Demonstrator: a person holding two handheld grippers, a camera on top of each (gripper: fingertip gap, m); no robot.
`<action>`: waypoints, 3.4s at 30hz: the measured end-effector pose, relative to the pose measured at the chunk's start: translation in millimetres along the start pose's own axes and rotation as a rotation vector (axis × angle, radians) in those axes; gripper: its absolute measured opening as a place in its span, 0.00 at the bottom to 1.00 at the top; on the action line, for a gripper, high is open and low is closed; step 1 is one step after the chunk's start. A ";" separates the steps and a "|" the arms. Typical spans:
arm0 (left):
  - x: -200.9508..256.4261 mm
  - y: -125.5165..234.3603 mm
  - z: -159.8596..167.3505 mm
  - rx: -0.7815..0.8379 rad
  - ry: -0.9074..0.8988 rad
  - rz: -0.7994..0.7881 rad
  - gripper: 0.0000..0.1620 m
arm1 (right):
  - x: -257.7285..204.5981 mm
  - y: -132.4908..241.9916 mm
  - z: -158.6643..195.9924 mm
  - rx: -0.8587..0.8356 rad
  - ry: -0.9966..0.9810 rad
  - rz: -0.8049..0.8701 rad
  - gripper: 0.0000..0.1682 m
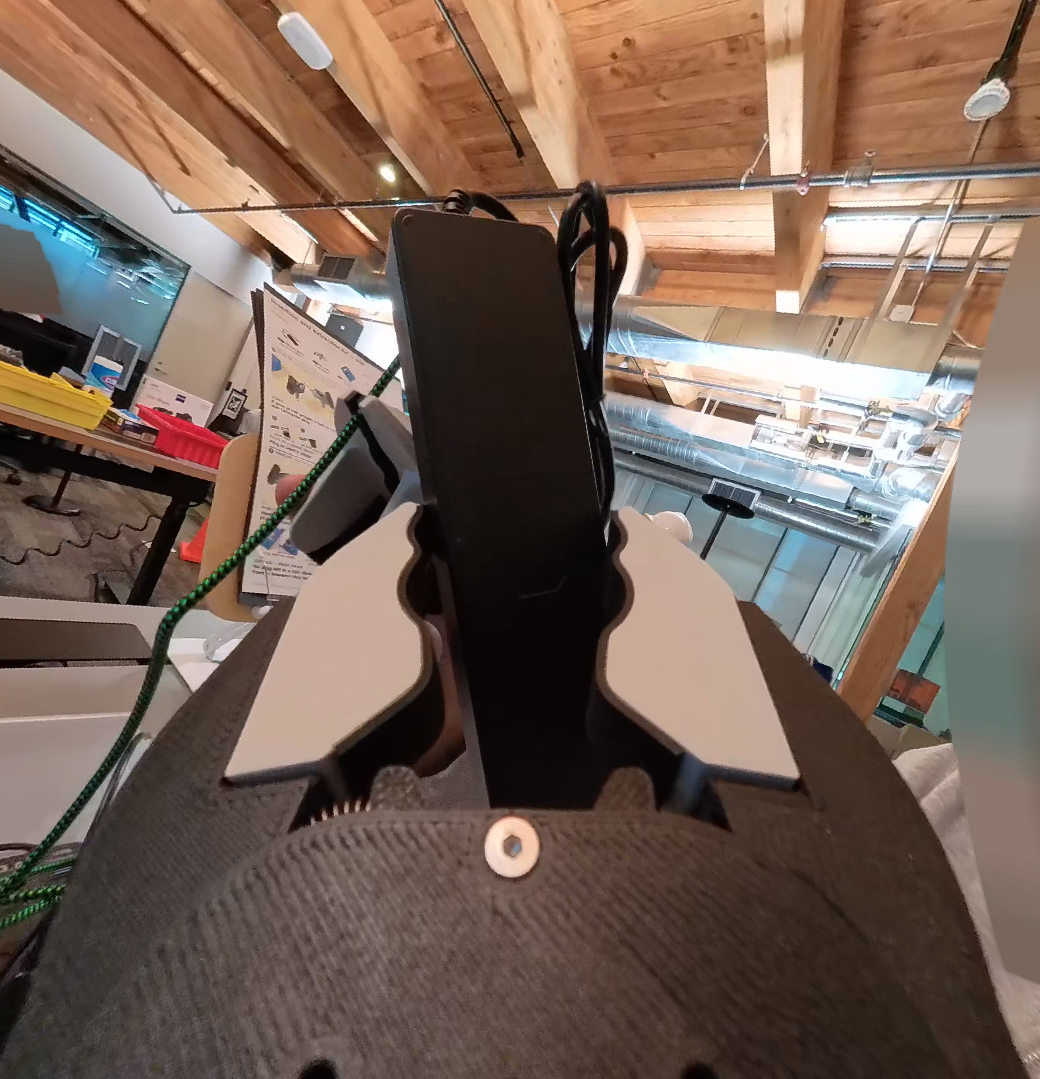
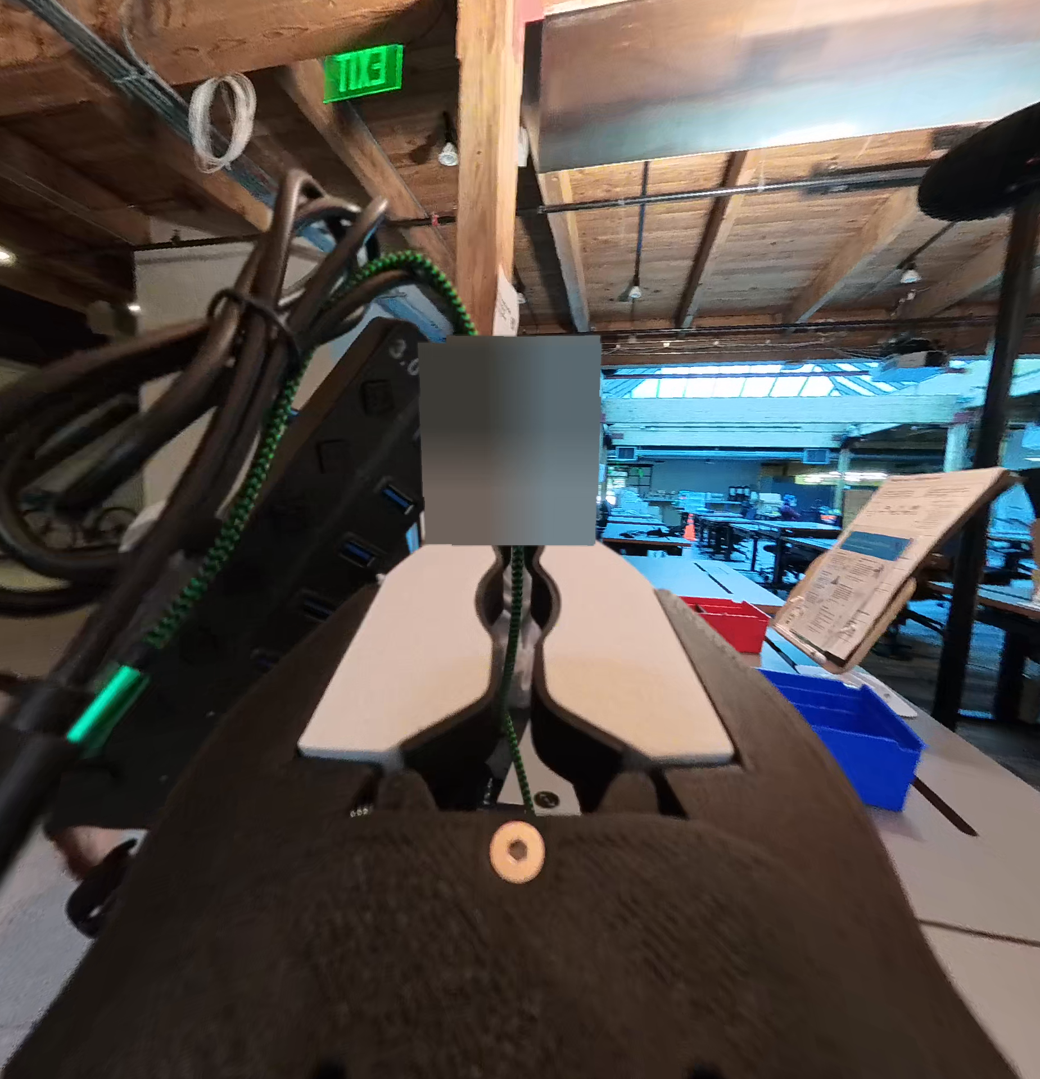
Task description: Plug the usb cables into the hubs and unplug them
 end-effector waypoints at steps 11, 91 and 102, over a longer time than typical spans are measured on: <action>-3.8 2.0 -1.0 0.007 -0.025 -0.027 0.37 | 42.1 22.1 5.6 -0.134 0.117 0.287 0.02; -152.0 39.5 84.2 -0.849 -1.294 -0.844 0.35 | 100.8 123.2 -14.5 0.084 -0.268 0.299 0.03; -172.6 89.5 33.3 -0.795 -1.360 -1.239 0.35 | 127.3 124.7 35.9 -0.101 -0.395 0.439 0.04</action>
Point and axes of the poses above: each gripper's, where its closed fingertips meet, y back along the fingers, z out of its underside, x = y × z across the jaws, the point moved 3 cm from there along y, back along the fingers, and after that the axes turned 3 degrees about -y, right-handed, at the moved point
